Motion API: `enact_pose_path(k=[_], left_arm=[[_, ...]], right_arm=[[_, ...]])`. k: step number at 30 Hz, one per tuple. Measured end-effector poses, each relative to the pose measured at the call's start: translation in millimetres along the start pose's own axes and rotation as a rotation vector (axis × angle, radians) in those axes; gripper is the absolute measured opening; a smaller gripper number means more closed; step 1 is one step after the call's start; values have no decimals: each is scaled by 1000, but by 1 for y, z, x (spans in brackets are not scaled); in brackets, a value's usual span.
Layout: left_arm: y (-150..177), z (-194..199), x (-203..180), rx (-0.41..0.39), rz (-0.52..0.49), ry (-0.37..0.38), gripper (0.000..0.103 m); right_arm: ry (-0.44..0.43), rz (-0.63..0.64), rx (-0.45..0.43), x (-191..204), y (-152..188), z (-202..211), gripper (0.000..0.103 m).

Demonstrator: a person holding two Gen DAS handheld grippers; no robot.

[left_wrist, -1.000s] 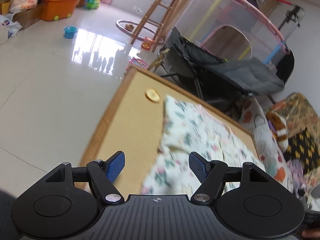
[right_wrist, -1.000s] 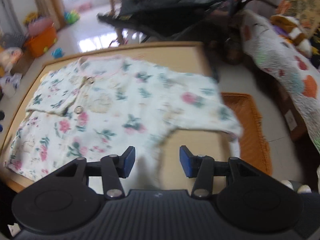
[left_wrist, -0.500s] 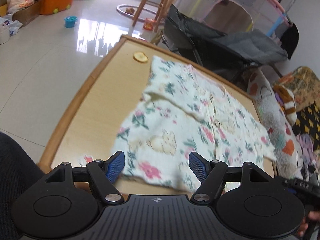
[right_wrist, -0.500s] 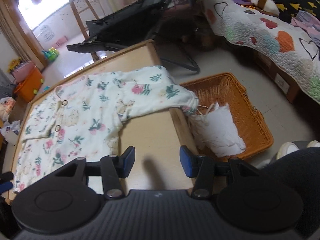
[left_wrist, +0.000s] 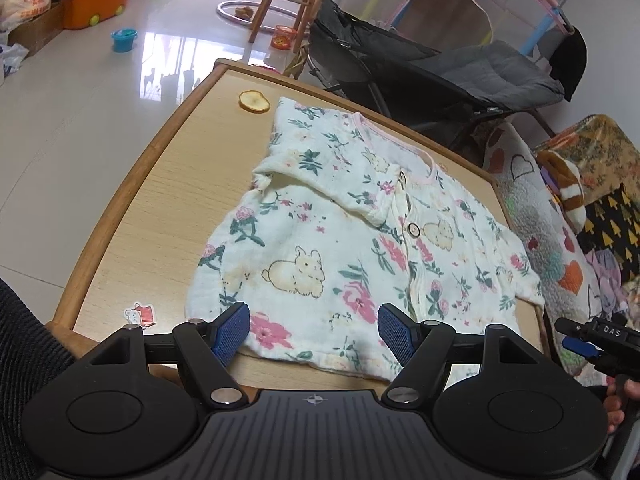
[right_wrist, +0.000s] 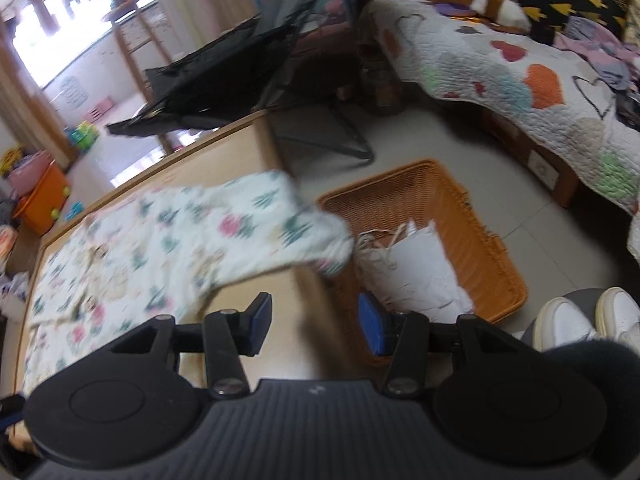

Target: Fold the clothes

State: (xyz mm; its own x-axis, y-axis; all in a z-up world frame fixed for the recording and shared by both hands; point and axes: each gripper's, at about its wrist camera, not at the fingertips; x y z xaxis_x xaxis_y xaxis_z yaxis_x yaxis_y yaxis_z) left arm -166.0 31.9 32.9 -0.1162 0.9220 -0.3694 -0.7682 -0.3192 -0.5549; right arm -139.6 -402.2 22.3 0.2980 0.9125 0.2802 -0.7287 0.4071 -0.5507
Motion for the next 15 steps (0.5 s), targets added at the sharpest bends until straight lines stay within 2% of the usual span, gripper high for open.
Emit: enact_pose_path(k=[7, 15], left_arm=[[-15, -5, -7, -7, -10, 7, 72], [-31, -12, -22, -9, -22, 36, 72]], right_arm=[[7, 12, -1, -1, -19, -28, 46], [-88, -71, 14, -4, -21, -47, 46]])
Point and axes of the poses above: each gripper's, at about its wrist camera, not at the fingertips, and z roughly against the way its jaws point, x to its left, y to its underside, and after that the axes turned 2 degrees about x, right-handed
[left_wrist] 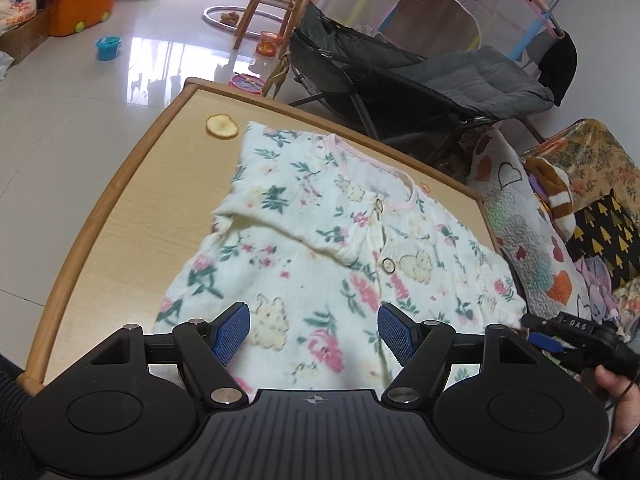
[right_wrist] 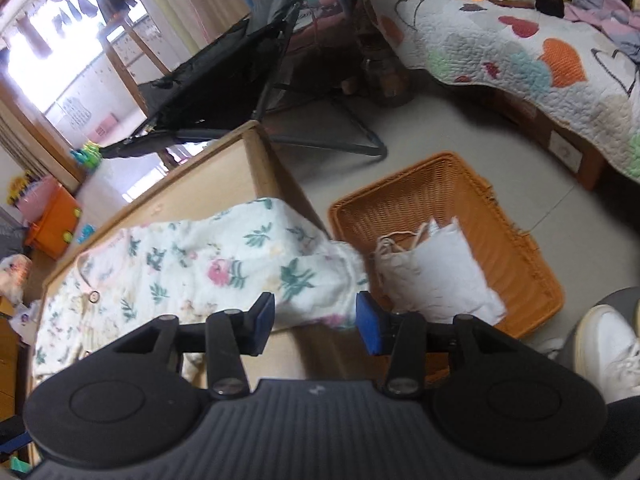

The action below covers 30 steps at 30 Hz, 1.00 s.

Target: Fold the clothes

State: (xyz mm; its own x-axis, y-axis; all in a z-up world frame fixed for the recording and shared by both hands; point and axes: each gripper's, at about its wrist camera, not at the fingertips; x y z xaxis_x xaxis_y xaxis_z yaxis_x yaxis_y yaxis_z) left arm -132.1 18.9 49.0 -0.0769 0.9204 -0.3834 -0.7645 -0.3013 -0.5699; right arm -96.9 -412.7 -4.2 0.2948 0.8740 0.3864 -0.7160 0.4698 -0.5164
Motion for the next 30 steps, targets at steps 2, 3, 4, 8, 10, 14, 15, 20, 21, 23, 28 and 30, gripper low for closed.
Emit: enact_pose_path(k=[2, 3, 4, 8, 10, 14, 15, 20, 21, 23, 28, 30], left_arm=[[0, -2, -3, 4, -6, 1, 72], [0, -2, -3, 7, -10, 0, 72], [0, -3, -4, 10, -14, -1, 72], [1, -5, -5, 16, -16, -3, 72], [1, -5, -4, 17, -7, -4, 72], [2, -4, -1, 14, -4, -6, 72], [2, -3, -1, 12, -3, -9, 72], [1, 1, 4, -1, 21, -5, 72], [1, 2, 6, -3, 26, -3, 72], [2, 4, 8, -5, 31, 0, 72], [5, 7, 15, -15, 53, 7, 72], [5, 9, 18, -20, 70, 12, 72]], right_arm=[[11, 6, 0, 2, 1, -3, 45], [16, 8, 1, 3, 2, -4, 41], [15, 9, 0, 3, 2, -5, 38], [3, 48, -18, 8, 4, -4, 27], [14, 76, -30, 11, 6, -3, 25], [15, 79, -50, 12, 6, 1, 22], [14, 79, -56, 12, 5, 3, 19], [7, 110, -66, 16, 4, 7, 12], [5, 125, -66, 18, 3, 8, 10], [1, 158, -67, 24, 3, 10, 9], [-14, 280, -78, 49, 5, 18, 9], [-25, 327, -81, 62, 5, 20, 9]])
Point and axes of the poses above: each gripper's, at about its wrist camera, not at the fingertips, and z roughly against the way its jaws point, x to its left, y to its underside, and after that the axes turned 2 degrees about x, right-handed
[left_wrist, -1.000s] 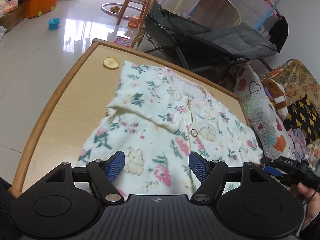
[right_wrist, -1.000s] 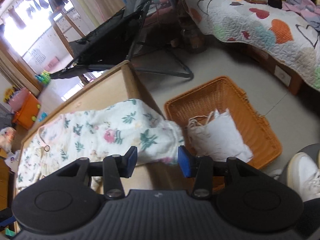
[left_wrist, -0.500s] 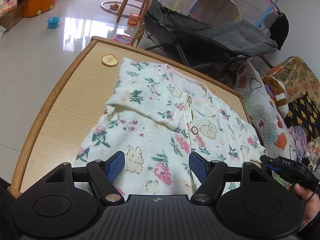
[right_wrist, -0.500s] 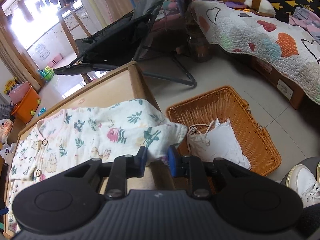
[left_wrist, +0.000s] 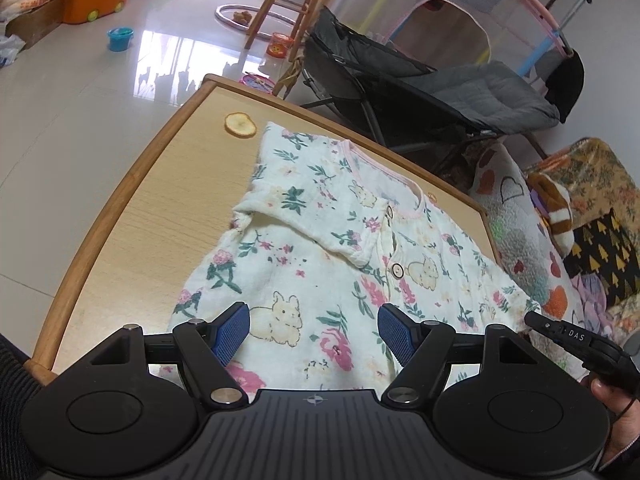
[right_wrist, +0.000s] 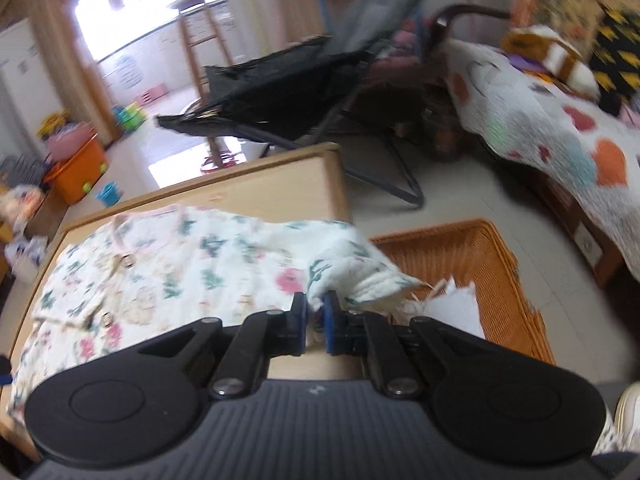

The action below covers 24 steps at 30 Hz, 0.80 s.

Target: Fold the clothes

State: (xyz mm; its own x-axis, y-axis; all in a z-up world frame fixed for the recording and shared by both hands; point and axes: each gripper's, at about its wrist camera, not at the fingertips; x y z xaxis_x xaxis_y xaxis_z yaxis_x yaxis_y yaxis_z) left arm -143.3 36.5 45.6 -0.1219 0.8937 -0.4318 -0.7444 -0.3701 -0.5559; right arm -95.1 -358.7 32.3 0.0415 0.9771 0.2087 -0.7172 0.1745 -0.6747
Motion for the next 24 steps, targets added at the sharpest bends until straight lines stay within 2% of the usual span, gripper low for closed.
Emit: enact_pose_path(k=[7, 14, 20, 24], left_arm=[[-1, 8, 13, -23, 40, 15, 72], [-1, 14, 21, -35, 47, 38, 72], [-1, 15, 25, -36, 55, 51, 72], [0, 14, 28, -33, 53, 53, 72]], right_arm=[[-50, 105, 10, 39, -11, -6, 9], [-80, 184, 58, 75, -9, -20, 9], [-69, 255, 113, 98, -1, -35, 9], [-73, 259, 110, 104, 0, -36, 9]])
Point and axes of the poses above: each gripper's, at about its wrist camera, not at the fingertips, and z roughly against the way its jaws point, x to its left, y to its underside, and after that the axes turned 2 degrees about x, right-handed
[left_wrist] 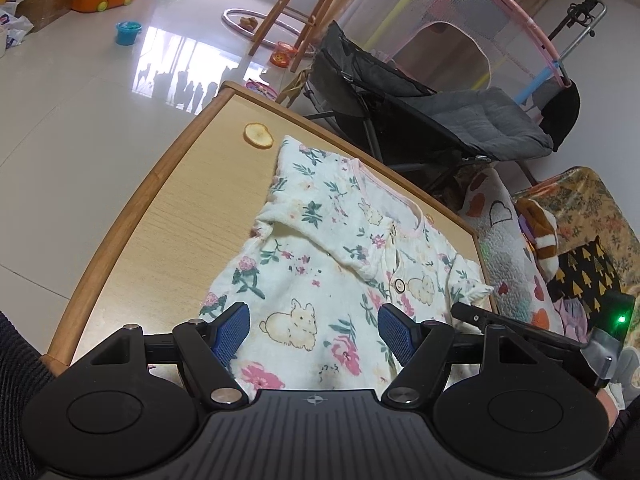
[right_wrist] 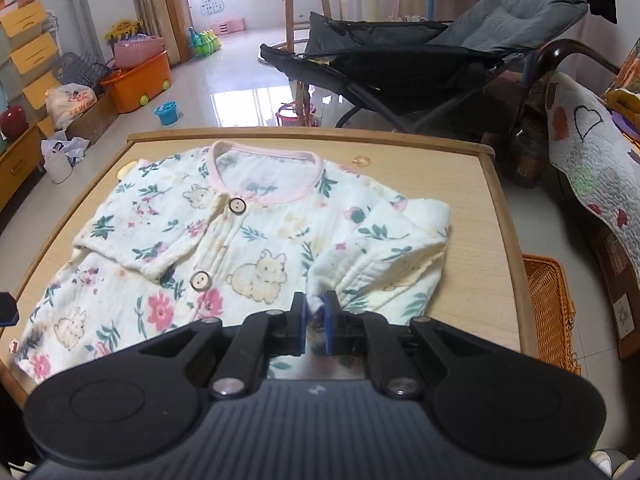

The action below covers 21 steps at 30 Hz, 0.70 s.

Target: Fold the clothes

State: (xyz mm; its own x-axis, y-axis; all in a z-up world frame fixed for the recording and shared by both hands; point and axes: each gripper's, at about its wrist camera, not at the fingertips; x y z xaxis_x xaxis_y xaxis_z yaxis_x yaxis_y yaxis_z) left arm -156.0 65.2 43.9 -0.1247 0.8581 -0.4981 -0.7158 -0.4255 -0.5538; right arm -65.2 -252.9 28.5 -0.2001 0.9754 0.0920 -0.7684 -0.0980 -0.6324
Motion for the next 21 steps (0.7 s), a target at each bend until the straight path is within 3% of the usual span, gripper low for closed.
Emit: enact_pose_path(k=[8, 15, 21], left_arm=[[0, -1, 6, 5, 19, -2, 72], [2, 0, 9, 10, 28, -1, 72], [2, -1, 13, 13, 49, -5, 72]], right_arm=[[-28, 70, -40, 19, -13, 9, 9], [-31, 150, 53, 33, 2, -11, 10], [-70, 232, 68, 37, 6, -2, 25]])
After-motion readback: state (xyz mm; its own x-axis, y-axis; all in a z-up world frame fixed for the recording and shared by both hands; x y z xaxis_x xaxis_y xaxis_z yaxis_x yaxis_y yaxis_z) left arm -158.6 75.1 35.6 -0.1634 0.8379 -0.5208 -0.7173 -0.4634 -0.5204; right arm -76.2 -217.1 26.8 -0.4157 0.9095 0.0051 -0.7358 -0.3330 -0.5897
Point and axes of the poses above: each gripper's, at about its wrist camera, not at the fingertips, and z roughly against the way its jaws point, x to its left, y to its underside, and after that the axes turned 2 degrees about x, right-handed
